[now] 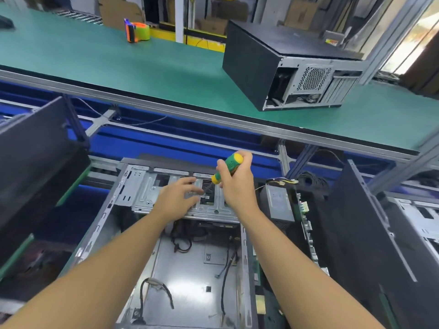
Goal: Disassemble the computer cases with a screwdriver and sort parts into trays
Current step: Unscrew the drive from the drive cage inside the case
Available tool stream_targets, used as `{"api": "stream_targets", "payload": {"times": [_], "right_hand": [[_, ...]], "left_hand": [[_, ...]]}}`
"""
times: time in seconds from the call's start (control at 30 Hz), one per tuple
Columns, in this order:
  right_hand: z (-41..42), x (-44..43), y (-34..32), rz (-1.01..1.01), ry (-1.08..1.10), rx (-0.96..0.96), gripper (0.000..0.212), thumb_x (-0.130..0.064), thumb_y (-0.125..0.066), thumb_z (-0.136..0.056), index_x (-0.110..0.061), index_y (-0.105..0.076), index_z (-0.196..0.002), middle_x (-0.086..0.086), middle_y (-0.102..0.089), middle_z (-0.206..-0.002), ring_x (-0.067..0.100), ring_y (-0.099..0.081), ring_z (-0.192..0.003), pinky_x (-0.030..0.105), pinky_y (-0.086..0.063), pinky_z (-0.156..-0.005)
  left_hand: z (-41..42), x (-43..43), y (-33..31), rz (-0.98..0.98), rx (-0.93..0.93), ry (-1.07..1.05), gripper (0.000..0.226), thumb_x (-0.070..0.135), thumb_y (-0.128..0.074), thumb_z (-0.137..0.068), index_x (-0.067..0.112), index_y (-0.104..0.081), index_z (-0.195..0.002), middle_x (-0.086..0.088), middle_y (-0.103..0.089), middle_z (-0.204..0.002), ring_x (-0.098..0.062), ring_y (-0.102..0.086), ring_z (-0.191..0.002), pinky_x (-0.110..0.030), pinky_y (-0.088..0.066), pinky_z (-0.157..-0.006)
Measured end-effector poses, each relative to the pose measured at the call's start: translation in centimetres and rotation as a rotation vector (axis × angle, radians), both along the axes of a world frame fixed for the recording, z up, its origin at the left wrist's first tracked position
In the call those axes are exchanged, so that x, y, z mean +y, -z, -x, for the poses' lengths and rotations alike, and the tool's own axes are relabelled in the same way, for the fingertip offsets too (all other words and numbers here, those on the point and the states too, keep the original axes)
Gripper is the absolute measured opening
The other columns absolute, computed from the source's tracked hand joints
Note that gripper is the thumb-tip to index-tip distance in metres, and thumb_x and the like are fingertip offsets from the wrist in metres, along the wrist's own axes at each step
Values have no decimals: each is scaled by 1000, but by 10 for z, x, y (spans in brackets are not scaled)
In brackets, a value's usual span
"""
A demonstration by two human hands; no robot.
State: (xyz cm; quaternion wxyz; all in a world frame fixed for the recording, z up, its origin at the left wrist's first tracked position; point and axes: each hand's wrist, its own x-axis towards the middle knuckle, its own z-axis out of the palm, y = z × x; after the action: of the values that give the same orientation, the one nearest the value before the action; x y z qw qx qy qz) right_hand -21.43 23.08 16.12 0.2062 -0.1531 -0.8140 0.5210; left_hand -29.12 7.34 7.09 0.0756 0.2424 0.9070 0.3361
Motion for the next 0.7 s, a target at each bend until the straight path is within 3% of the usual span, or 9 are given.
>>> {"api": "stream_targets", "payload": {"times": [0.27,0.43,0.63,0.7], "right_hand": [[8,-1,-11,-88,-38,-76,32,-39,-59,-98,-23,-35,-113,3,-60,-86,26,-62,-74,52,-55,-68],[19,-12,-26,-353,-150,-134,36,-42,-63,-96,-26,-32,-106,-2,-55,-80,17,-54,-68,30,-41,-53],[32,-6,-47,-468,-275,-229,31,-33,-66,-95,-27,-39,-109,-2,-54,-92,20,-53,-75,29,-39,-56],[35,-2,-53,-495,-232,-275,31,-33,-65,-95,-23,-41,-111,4,-55,-96,27,-59,-77,36,-48,-60]], "left_hand": [[-2,3,3,-66,5,-56,16,38,-68,-90,45,-74,-104,20,-51,-143,-3,-51,-126,-39,-35,-112],[-3,3,4,-89,24,-58,19,39,-68,-90,39,-74,-108,18,-53,-142,-5,-53,-125,-40,-38,-111],[-4,1,5,-113,37,-57,22,39,-69,-90,34,-75,-110,17,-56,-140,-6,-55,-121,-40,-40,-109],[-4,1,4,-100,39,-54,24,39,-68,-90,33,-74,-112,16,-55,-141,-7,-55,-122,-40,-39,-110]]}}
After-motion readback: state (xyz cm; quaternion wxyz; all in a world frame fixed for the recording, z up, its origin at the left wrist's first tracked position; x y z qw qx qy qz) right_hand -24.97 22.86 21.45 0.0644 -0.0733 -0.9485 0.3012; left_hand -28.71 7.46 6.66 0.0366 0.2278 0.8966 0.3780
